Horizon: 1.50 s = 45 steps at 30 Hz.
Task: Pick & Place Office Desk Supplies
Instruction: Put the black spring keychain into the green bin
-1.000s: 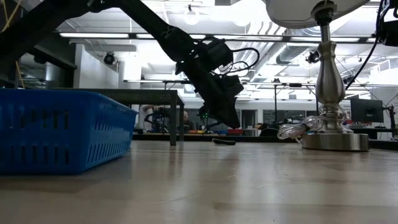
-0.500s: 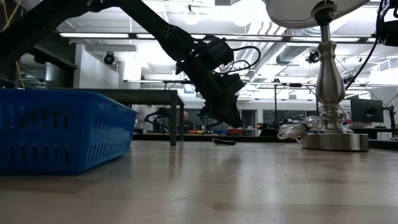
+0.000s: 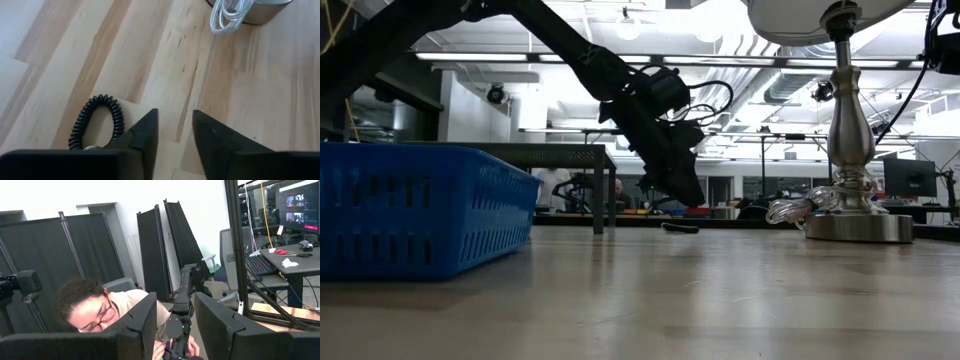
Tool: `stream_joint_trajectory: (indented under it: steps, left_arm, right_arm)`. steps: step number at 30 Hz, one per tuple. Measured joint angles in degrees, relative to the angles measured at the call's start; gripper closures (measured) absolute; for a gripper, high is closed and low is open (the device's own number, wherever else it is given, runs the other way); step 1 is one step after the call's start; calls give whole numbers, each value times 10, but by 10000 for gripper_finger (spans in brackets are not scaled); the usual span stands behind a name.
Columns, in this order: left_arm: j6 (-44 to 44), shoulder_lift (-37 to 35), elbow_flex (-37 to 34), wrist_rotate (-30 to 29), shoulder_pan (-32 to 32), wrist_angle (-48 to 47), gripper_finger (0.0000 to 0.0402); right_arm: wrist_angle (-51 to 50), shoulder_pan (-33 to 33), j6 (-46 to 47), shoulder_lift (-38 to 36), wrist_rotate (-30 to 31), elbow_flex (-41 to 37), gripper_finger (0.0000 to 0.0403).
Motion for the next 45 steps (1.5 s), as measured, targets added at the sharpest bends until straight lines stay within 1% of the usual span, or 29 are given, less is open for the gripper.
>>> stream_joint_trajectory:
  steps: [5, 7, 9, 14, 19, 24, 29, 34, 40, 42, 45]
  left_arm:
    - [8, 0, 0, -7, 1, 4, 228]
    - [19, 0, 0, -20, 1, 3, 212]
    - [41, 0, 0, -33, -1, 1, 205]
    - [87, 1, 0, -57, -9, 2, 203]
    - [88, 1, 0, -71, -8, 0, 203]
    - [88, 0, 32, -75, -2, -66, 203]
    - [123, 0, 71, -92, -2, -119, 202]
    - [137, 9, 76, -99, -1, -140, 202]
    - [148, 26, 76, -104, -1, -124, 202]
    - [148, 27, 76, -106, -1, -132, 202]
    - [153, 31, 76, -117, -1, -127, 202]
  right_arm:
    - [0, 0, 0, 0, 0, 0, 283]
    - [0, 0, 0, 0, 0, 0, 283]
    - [0, 0, 0, 0, 0, 0, 283]
    - [0, 0, 0, 0, 0, 0, 283]
    - [0, 0, 0, 0, 0, 0, 283]
    - [0, 0, 0, 0, 0, 0, 283]
    - [0, 0, 0, 0, 0, 0, 283]
    - [0, 0, 0, 0, 0, 0, 283]
    - [0, 0, 0, 0, 0, 0, 283]
    - [0, 0, 0, 0, 0, 0, 283]
    - [0, 0, 0, 0, 0, 0, 283]
